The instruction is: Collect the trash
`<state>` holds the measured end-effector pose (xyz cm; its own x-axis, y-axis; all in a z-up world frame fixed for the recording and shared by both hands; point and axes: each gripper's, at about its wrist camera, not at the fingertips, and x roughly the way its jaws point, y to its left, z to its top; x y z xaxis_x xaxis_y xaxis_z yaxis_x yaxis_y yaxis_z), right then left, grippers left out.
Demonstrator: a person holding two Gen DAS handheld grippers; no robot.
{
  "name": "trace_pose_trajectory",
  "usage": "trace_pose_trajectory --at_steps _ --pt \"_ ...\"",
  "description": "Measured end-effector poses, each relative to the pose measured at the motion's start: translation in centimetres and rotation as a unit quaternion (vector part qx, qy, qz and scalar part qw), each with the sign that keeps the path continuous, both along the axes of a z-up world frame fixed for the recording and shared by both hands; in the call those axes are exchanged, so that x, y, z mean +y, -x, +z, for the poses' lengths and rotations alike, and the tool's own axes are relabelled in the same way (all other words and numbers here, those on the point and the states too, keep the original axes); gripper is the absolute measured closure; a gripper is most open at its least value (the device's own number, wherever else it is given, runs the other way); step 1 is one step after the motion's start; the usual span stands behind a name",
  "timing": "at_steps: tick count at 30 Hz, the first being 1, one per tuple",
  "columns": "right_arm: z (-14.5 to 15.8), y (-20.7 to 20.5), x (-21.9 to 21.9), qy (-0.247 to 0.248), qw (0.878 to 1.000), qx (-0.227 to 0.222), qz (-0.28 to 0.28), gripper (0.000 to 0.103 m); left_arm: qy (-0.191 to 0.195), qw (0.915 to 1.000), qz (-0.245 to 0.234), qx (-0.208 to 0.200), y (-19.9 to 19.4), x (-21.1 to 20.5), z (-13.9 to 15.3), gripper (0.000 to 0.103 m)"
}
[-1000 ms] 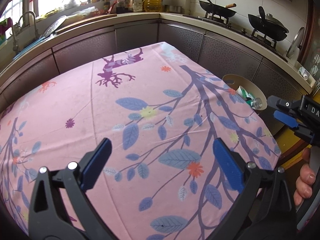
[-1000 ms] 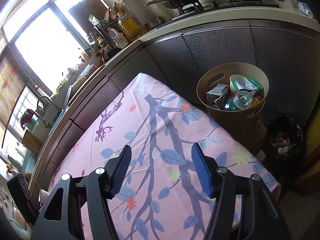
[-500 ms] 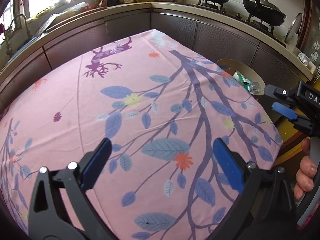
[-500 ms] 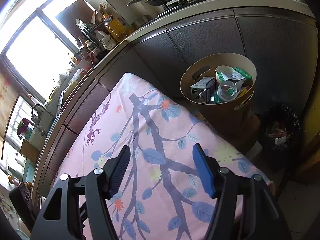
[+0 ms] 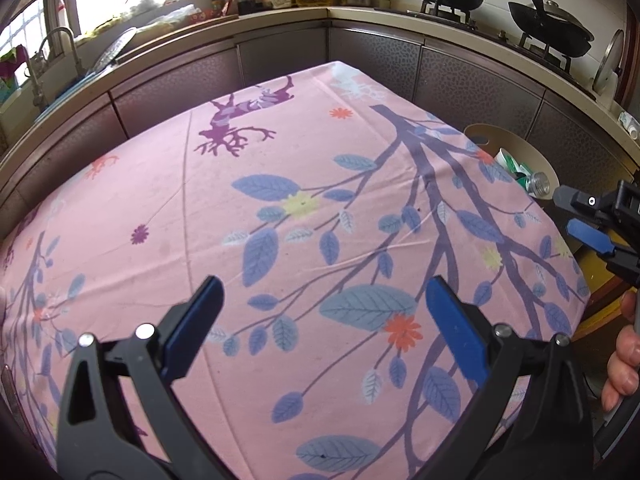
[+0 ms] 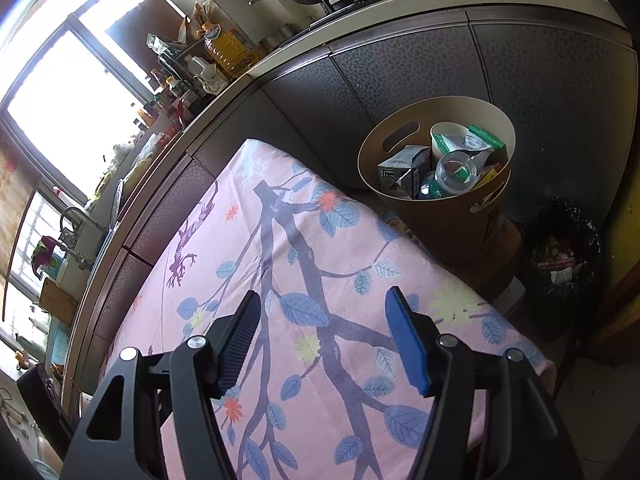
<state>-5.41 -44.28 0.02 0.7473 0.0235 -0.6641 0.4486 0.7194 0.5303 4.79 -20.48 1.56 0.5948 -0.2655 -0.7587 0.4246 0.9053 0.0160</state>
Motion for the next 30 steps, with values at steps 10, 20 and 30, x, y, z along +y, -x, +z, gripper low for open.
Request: trace_pose_trajectory --at_steps 10,20,30 --pt "0.4 -1.5 1.7 0.001 1.0 -0.001 0.025 0.041 -0.027 0.9979 0.058 -0.013 -0.9 3.2 -0.4 0.006" --pt "1.4 -3.5 4.1 0.011 0.998 -0.005 0.059 0.041 -0.018 0.9931 0.116 -0.002 -2.3 7.6 -0.7 0.006" --pt "1.6 -5.7 6.9 0.016 0.995 0.002 0.095 0.041 -0.006 0.9891 0.144 0.028 -2.9 10.8 -1.8 0.006"
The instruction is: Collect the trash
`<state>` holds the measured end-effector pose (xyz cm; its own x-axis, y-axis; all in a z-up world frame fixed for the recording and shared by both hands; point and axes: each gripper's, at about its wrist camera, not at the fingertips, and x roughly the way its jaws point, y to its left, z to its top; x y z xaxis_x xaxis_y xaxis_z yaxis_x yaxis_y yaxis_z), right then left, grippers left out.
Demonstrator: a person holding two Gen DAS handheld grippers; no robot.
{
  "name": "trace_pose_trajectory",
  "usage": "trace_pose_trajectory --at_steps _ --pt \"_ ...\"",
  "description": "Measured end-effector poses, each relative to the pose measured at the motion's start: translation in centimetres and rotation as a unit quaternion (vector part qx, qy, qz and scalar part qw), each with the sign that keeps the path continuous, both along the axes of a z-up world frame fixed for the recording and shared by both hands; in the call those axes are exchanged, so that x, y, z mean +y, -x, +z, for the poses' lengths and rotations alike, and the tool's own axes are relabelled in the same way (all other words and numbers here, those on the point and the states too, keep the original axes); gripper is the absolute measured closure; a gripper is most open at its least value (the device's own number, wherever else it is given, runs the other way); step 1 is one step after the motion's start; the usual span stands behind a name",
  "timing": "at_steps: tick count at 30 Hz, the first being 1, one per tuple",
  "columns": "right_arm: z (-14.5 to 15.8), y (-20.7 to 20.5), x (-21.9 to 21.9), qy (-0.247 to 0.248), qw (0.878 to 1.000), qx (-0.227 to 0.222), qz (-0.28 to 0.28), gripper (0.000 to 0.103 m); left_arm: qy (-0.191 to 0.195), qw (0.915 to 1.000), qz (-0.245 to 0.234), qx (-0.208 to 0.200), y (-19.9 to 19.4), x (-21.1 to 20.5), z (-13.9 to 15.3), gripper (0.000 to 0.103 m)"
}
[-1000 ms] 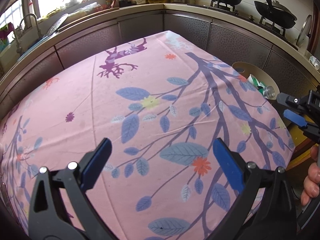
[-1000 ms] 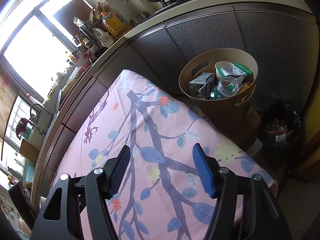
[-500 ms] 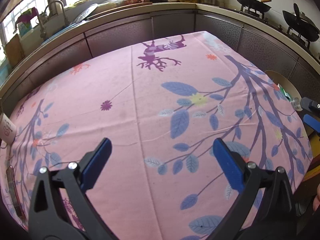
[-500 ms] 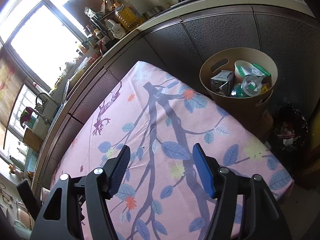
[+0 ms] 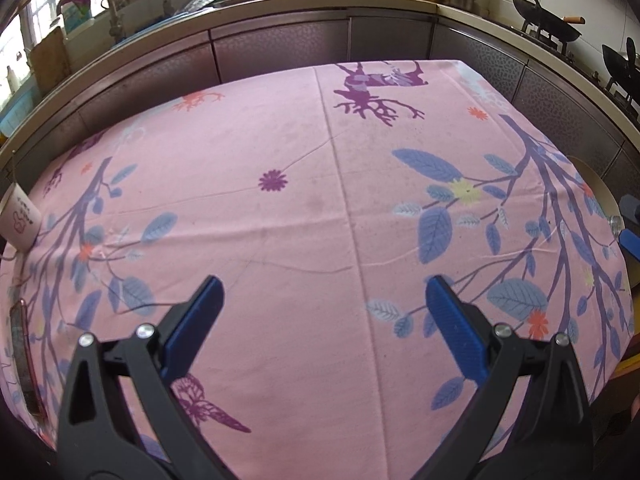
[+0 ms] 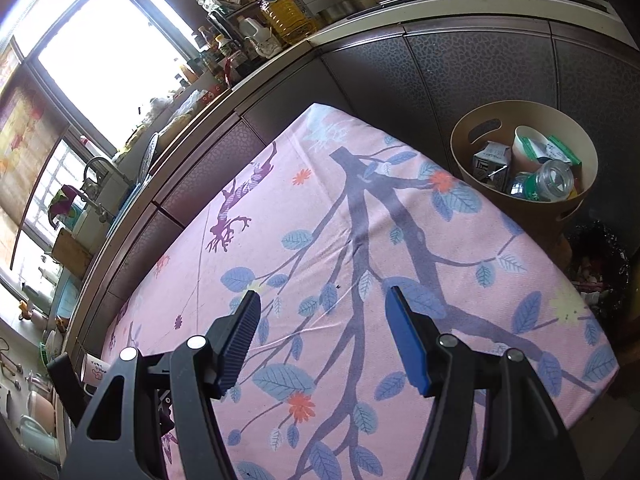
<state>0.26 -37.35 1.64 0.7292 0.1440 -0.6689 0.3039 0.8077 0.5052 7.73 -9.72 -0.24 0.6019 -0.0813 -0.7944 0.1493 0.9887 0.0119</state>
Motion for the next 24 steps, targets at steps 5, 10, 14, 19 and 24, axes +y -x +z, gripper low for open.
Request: trace_pose_trajectory --at_steps 5,10,14,19,24 --pt "0.0 -1.0 1.8 0.002 1.0 0.003 0.021 0.041 -0.002 0.9999 0.016 0.003 -0.1 1.6 -0.3 0.006" --pt "0.0 -2.0 3.3 0.005 0.999 0.008 0.037 0.041 0.004 0.9993 0.037 0.007 -0.3 3.3 -0.5 0.006" --pt "-0.1 -2.8 4.6 0.01 0.999 0.011 0.052 0.041 0.004 0.9986 0.053 0.007 -0.6 4.7 -0.6 0.006" --pt "-0.3 -3.6 6.1 0.013 0.997 0.016 0.068 0.041 0.001 0.9975 0.071 0.005 -0.8 6.3 -0.7 0.006" --pt "-0.5 -4.2 7.9 0.033 0.995 0.02 0.089 0.041 -0.002 0.9963 0.085 0.006 -0.9 7.7 -0.9 0.006"
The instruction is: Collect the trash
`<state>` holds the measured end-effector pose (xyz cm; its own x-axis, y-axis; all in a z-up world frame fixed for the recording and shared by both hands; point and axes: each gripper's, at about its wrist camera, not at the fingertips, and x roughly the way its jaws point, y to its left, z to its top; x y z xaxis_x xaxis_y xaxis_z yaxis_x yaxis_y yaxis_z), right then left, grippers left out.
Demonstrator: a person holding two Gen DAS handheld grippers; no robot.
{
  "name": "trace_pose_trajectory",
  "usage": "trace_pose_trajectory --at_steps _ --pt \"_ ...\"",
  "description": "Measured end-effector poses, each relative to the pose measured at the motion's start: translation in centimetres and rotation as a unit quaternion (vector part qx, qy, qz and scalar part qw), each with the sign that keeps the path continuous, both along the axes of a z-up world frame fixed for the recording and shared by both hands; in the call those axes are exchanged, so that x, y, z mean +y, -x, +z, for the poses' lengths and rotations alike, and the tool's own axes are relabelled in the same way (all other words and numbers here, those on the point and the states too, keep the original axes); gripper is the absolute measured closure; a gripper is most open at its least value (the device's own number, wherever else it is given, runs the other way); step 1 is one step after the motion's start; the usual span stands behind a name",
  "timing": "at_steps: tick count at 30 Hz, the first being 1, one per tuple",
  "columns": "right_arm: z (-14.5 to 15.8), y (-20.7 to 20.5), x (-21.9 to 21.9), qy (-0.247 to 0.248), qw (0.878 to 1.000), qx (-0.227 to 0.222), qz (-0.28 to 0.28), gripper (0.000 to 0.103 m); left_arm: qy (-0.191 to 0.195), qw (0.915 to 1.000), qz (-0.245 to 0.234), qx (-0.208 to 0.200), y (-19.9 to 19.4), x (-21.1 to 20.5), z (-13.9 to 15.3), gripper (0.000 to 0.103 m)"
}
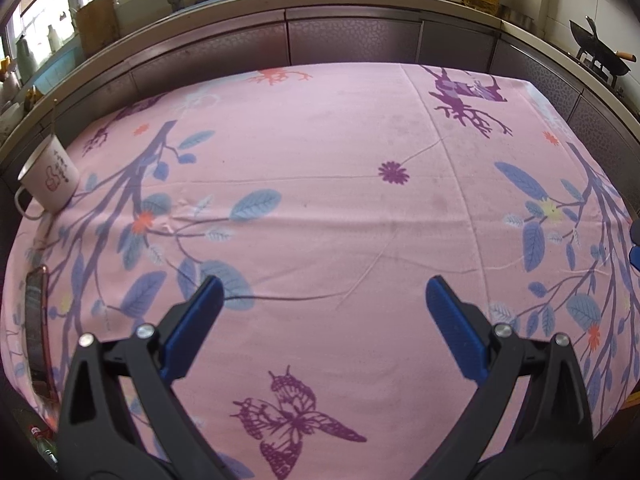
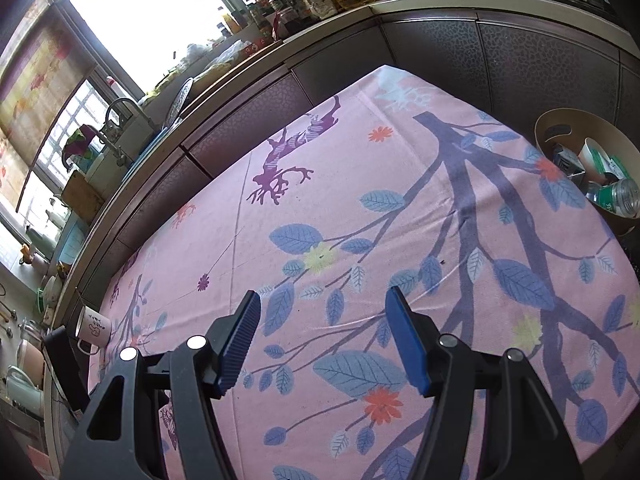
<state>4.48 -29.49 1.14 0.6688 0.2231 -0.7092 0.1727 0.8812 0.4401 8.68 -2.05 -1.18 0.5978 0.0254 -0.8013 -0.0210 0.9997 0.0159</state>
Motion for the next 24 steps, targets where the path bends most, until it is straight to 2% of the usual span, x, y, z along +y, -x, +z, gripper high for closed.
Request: trace_pose_trajectory --at_steps 14,24 --pt "-1.0 -0.7 3.1 0.013 0.999 0.012 0.032 0.041 0.002 0.9999 0.016 0.003 -0.5 1.7 -0.3 0.006" --pt "-1.2 -0.3 3.9 0.013 0.999 0.013 0.04 0.041 -0.003 1.0 0.007 -0.004 -0.1 0.9 0.2 0.006"
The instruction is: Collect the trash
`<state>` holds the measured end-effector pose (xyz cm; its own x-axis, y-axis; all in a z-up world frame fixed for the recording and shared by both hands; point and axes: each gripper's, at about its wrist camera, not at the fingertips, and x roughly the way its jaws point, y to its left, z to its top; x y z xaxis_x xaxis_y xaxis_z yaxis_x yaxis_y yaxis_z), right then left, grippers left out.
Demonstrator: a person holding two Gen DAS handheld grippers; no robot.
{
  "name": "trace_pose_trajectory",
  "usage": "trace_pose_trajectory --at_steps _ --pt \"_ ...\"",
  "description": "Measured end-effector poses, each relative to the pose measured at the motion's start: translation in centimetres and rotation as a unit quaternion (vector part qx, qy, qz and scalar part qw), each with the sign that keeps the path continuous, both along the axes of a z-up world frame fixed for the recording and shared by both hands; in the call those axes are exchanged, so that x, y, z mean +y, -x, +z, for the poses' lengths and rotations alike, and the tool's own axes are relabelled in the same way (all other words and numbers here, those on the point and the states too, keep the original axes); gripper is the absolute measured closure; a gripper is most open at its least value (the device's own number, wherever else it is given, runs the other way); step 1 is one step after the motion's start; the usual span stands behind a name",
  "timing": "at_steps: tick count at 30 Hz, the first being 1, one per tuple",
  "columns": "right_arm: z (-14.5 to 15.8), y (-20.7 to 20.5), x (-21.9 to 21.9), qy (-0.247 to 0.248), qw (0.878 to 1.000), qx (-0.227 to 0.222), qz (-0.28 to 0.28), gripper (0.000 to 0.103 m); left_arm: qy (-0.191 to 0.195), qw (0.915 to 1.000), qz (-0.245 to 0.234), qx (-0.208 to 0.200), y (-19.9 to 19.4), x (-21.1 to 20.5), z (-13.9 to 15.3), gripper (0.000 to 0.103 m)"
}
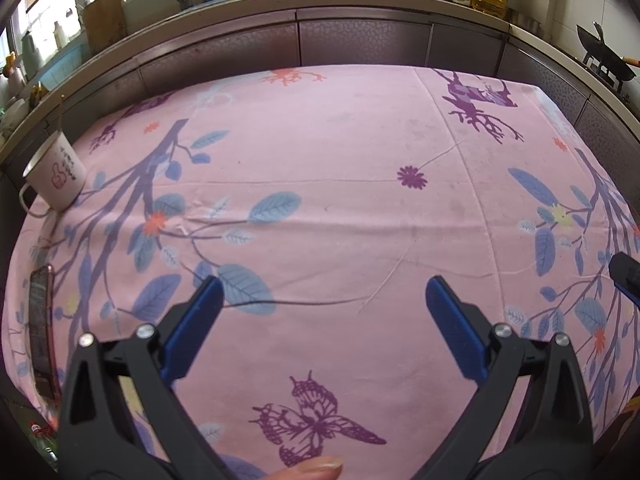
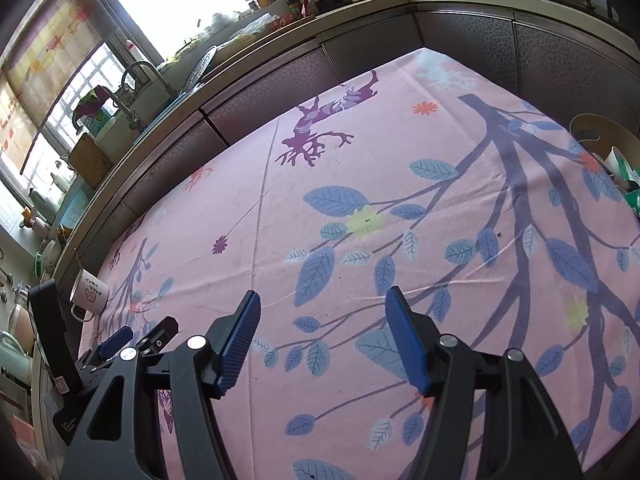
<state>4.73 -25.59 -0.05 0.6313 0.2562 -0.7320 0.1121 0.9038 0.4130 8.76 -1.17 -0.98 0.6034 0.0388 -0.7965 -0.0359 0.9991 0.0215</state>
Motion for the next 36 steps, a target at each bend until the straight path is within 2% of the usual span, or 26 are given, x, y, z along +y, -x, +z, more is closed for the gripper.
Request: trace_pose_trajectory --at_steps 5,9,16,24,28,36 --pt "0.2 0.5 -0.6 -0.002 1.0 -0.005 -0.009 0.041 0.0 0.9999 -0.005 -0.009 0.4 -0.7 0.7 0.006" --pt "0.4 1.2 -1.8 -0.002 1.0 -0.008 -0.027 0.041 -0.003 0.9995 -0.028 -0.017 0.7 -2.5 1.2 0.006" --pt "0.5 4.0 -4.4 0.008 0.998 -0.01 -0.069 0.041 0.003 0.9956 -0.089 -0.03 1.7 -6.8 2.2 0.006" --pt "1.7 8.6 -7.9 0.023 0.99 -0.031 -0.137 0.036 0.007 0.985 -0.167 -0.041 3.8 -11.9 3.6 0.006" --pt "1.8 9.9 -9.4 0.024 0.986 -0.037 -0.163 0.035 -0.015 0.9813 -0.182 -0.061 4.9 -13.6 4.1 0.006" --pt "1.4 11.3 -10.5 0.017 0.982 -0.039 -0.186 0.034 -0.027 0.9775 -0.194 -0.079 5.8 -15.1 4.8 0.006"
